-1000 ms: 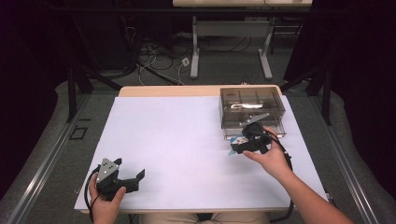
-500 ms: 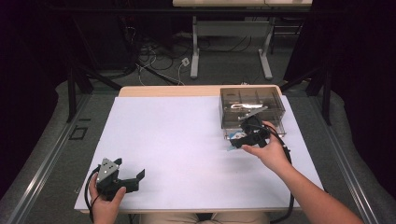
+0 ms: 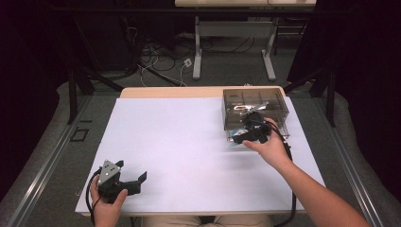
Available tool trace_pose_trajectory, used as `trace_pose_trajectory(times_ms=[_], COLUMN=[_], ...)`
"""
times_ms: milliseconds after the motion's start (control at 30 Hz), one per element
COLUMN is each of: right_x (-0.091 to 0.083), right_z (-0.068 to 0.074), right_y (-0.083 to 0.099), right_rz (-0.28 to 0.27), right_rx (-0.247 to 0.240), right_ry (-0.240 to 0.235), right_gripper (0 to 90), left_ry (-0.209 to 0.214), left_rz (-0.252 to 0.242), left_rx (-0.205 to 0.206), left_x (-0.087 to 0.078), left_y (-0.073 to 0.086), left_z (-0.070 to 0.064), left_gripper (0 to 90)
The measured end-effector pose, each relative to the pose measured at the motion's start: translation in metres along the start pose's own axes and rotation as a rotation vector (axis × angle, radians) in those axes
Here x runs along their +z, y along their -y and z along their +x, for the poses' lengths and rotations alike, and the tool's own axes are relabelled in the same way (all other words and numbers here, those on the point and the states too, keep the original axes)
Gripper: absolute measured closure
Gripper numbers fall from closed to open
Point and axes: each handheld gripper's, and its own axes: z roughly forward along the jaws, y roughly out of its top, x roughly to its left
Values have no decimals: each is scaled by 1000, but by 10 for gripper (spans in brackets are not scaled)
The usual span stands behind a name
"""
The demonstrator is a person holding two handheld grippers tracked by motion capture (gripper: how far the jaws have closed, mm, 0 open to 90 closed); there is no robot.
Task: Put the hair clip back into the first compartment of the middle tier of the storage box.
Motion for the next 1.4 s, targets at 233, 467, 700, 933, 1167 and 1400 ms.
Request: trace_pose_trajectory(times_ms=[233,467,700,933,1167,1400], right_x=[3,10,16,24,28,33], right_z=[1,-2,-6,-13,-18,-21], right_y=[-8,-16,-21,-22,-23,-24], right_rz=[-3,-11,-15,-1,-14,-2], right_rx=[9,36,71,69,65,69], right_ry=[5,18,0,-11,-30,-29], right_gripper=[341,341,341,340,340,339], left_ry=[-1,-1,-1,-1,-1,-1], left_rz=[0,1,2,6,6,6], left_rx=[2,4,6,7,7,11], left_x=[0,0,0,1,1,2], left_y=[0,0,0,0,1,1], left_z=[0,0,1,0,0,0], left_gripper=[3,3,3,3,3,3])
